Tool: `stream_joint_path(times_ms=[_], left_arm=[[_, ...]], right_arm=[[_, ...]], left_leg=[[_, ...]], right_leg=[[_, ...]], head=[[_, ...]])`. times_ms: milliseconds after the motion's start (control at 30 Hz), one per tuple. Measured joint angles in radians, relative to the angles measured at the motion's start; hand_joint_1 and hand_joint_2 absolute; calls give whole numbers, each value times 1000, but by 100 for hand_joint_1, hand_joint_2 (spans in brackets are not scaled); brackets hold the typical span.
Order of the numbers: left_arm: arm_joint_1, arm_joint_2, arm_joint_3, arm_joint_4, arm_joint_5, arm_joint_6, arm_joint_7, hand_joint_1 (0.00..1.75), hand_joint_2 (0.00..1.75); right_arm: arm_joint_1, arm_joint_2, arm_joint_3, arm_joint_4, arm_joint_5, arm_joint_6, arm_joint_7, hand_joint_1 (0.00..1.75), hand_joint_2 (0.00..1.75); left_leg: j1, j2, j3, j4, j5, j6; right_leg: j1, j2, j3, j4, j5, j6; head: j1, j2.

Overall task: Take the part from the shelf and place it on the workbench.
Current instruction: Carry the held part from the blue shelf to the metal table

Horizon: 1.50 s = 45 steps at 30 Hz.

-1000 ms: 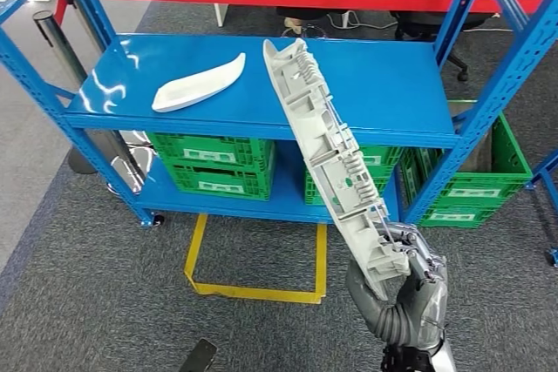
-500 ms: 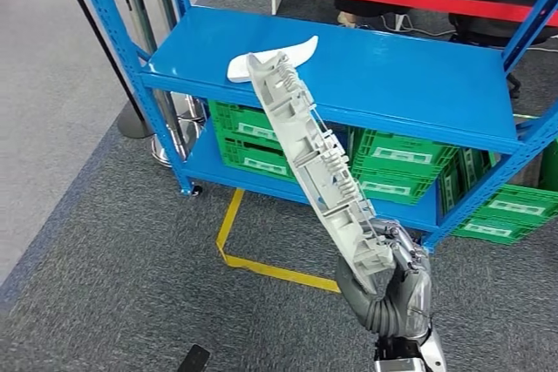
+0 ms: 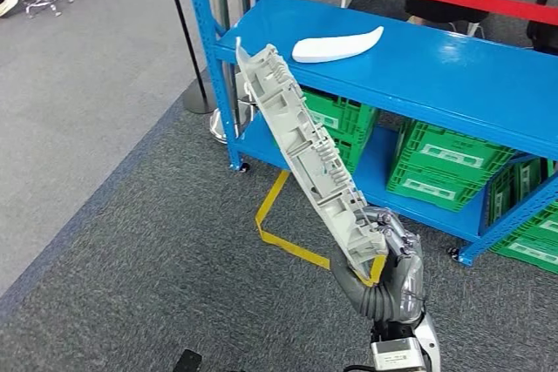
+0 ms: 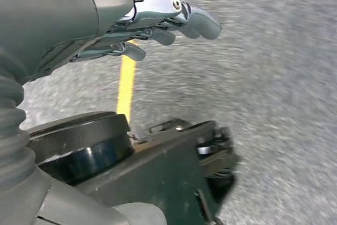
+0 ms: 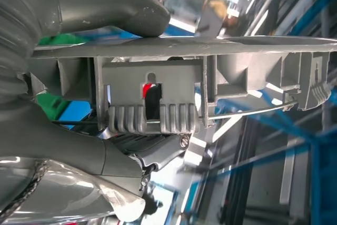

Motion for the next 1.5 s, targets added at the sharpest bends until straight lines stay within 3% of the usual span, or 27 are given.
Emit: stream_joint_path(times_ms=[67,133,200,233,267,333,400,467,533,600,633,700,733,800,867,933,967,1000,1100,1167,1200,1233,1300,1367,1400,1433,1500], left_arm=[[0,-3,9,1,9,2,-5,0,175],[0,-6,18,2,18,4,-12,0,175],[7,-7,25,5,26,5,-16,0,175],[11,-6,29,6,30,6,-18,0,175],[13,-6,33,8,33,7,-20,0,175],[11,-6,39,9,37,9,-25,0,175],[8,-8,43,9,38,10,-28,0,175],[9,-8,46,9,39,10,-29,0,175],[10,-9,48,9,41,10,-30,0,175],[7,-11,49,9,41,11,-33,0,175],[6,-12,50,9,42,12,-34,0,175],[7,-12,52,10,45,13,-37,0,175],[9,-12,53,11,47,13,-39,0,175],[10,-11,54,12,47,15,-43,0,175],[9,-11,55,12,47,19,-44,0,175],[8,-11,55,12,48,20,-44,0,175],[9,-11,55,12,49,20,-44,0,175],[9,-10,55,12,51,20,-44,0,175],[7,-7,55,12,51,19,-44,0,175],[7,-6,55,12,49,20,-44,0,175],[7,-6,55,12,49,20,-44,0,175],[8,-6,55,12,49,20,-43,0,175],[5,-7,55,12,49,20,-43,0,175],[2,-8,55,12,49,22,-43,0,175],[1,-8,55,12,48,23,-43,0,175],[2,-8,55,12,47,24,-43,0,175],[3,-9,55,12,43,27,-43,0,175]], right_arm=[[-12,4,0,7,-6,6,-2,175,175],[-26,8,0,13,-11,11,-4,175,175],[-43,10,4,22,-15,17,-5,175,175],[-50,11,6,27,-17,21,-5,175,175],[-54,11,8,32,-19,25,-5,175,175],[-59,11,9,40,-23,29,-5,175,175],[-62,11,10,49,-24,31,-5,175,175],[-64,11,12,58,-24,31,-5,175,175],[-67,11,12,62,-25,32,-5,175,175],[-72,12,12,64,-27,35,-4,175,175],[-75,12,13,65,-28,37,-4,175,175],[-79,14,16,68,-30,40,-4,175,175],[-80,15,17,71,-31,41,-3,175,175],[-82,19,20,75,-33,42,-2,175,175],[-83,22,23,76,-37,44,-2,175,175],[-82,22,24,78,-46,51,-2,175,175],[-83,22,24,78,-50,55,-2,175,175],[-83,22,25,79,-54,59,-2,175,175],[-90,25,29,81,-58,68,-2,175,175],[-96,26,32,84,-59,70,-2,175,175],[-97,27,33,85,-59,70,-2,175,175],[-98,27,34,86,-60,71,-2,175,175],[-100,28,34,87,-60,72,-2,175,175],[-101,28,35,90,-60,74,-3,175,175],[-100,28,35,92,-59,74,-3,175,175],[-100,28,35,94,-59,75,-3,175,175],[-100,27,35,97,-59,77,-2,175,175]], left_leg=[[2,42,107,-140,-4,-5],[-6,59,157,-234,-35,8],[-12,43,145,-251,-29,32],[-13,35,135,-252,-19,44],[-13,26,125,-254,-7,56],[-18,6,96,-255,18,73],[-27,-21,63,-254,44,80],[-34,-50,31,-252,70,81],[-37,-77,5,-251,93,79],[-40,-100,-16,-249,115,73],[-41,-111,-23,-249,125,69],[-41,-134,-31,-253,145,60],[-43,-132,-34,-250,143,55],[-43,-89,-54,-193,86,42],[-35,-36,-93,-61,-7,25],[-23,-19,-112,39,-43,14],[-18,-15,-96,37,-33,11],[-15,-8,-63,-5,-9,10],[-24,43,50,-187,44,27],[-36,58,67,-227,40,45],[-36,50,66,-236,37,52],[-35,39,68,-244,37,59],[-29,17,72,-260,38,72],[-27,-6,72,-262,41,78],[-27,-18,71,-262,41,78],[-27,-31,72,-262,41,79],[-24,-60,73,-256,40,76]], right_leg=[[-1,-25,-26,16,11,13],[-1,-47,-39,22,25,27],[-6,-58,-48,23,35,42],[-10,-38,-55,31,22,48],[-12,-7,-67,56,-9,52],[-12,62,-102,160,-104,52],[-6,84,-125,276,-163,44],[1,89,-94,283,-141,32],[6,123,-2,164,-90,17],[6,174,86,32,-82,10],[6,189,105,-4,-88,10],[5,168,102,-19,-87,10],[3,153,99,-20,-82,6],[-3,117,96,-23,-70,-4],[-1,82,92,-22,-61,-9],[0,49,84,-20,-55,-6],[-1,33,81,-19,-54,-4],[-1,19,80,-18,-53,-2],[2,-16,76,-17,-56,10],[5,-34,75,-17,-56,24],[4,-42,77,-18,-57,31],[3,-36,75,-15,-64,37],[-1,15,46,38,-100,43],[-4,72,-24,168,-155,45],[-5,81,-61,234,-172,47],[-5,85,-87,273,-172,49],[-11,90,-89,237,-113,56]], head=[[-1,0],[-2,0],[-2,0],[-2,0],[-2,0],[1,0],[2,0],[2,0],[2,0],[2,0],[2,0],[4,0],[3,0],[-3,0],[-11,0],[-11,0],[-11,0],[-11,0],[-11,0],[-11,0],[-11,0],[-10,0],[-7,0],[-5,0],[-4,0],[-5,0],[-4,0]])
